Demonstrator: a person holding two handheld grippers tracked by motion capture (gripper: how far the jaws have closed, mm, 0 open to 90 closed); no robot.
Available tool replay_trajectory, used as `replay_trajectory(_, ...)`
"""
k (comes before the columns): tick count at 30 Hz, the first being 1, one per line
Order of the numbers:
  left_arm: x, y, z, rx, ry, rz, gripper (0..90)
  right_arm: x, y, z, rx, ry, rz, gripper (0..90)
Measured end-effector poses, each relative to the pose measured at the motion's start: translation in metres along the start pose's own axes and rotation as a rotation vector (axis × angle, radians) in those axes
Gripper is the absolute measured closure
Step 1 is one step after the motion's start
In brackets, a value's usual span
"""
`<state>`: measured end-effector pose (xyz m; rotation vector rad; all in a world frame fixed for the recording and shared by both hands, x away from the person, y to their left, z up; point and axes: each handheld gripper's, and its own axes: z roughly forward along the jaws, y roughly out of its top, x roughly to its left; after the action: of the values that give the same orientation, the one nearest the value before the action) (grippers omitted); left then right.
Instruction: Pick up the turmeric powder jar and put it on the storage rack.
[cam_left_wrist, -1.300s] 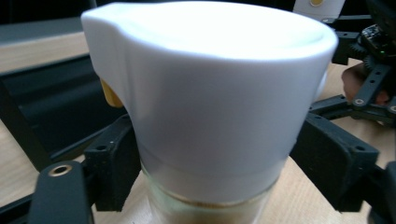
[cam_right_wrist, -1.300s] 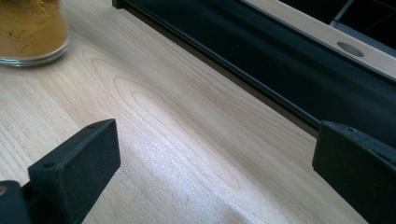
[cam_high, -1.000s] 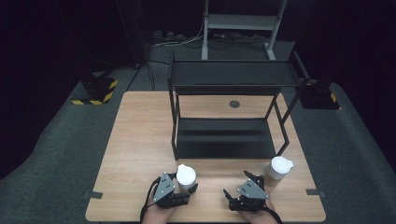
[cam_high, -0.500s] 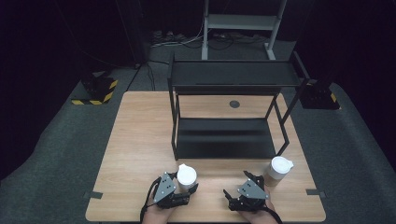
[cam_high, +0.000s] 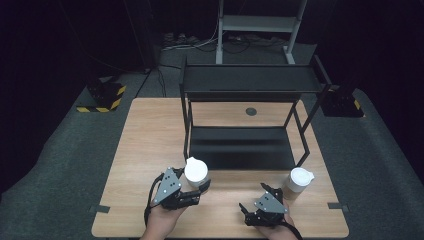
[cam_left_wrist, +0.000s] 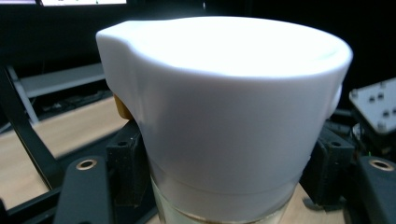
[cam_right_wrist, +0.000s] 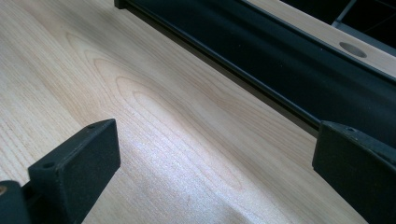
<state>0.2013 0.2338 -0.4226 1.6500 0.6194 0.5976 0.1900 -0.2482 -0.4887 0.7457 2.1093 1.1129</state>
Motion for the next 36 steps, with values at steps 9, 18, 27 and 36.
replay_trajectory(9,0.004,0.033,0.008,-0.013,0.005,0.019,30.6,-0.001,-0.001,0.0,-0.004,0.0,0.003,0.1)
replay_trajectory(18,0.011,0.059,0.017,-0.049,0.013,0.007,30.6,-0.001,0.0,0.0,-0.003,0.004,0.009,0.2)
replay_trajectory(27,0.02,0.085,0.027,-0.074,0.027,0.013,30.6,-0.003,-0.001,0.0,-0.005,0.008,0.018,0.3)
replay_trajectory(36,0.027,0.108,0.036,-0.087,0.044,0.021,30.6,-0.004,-0.001,0.0,-0.004,0.01,0.021,0.4)
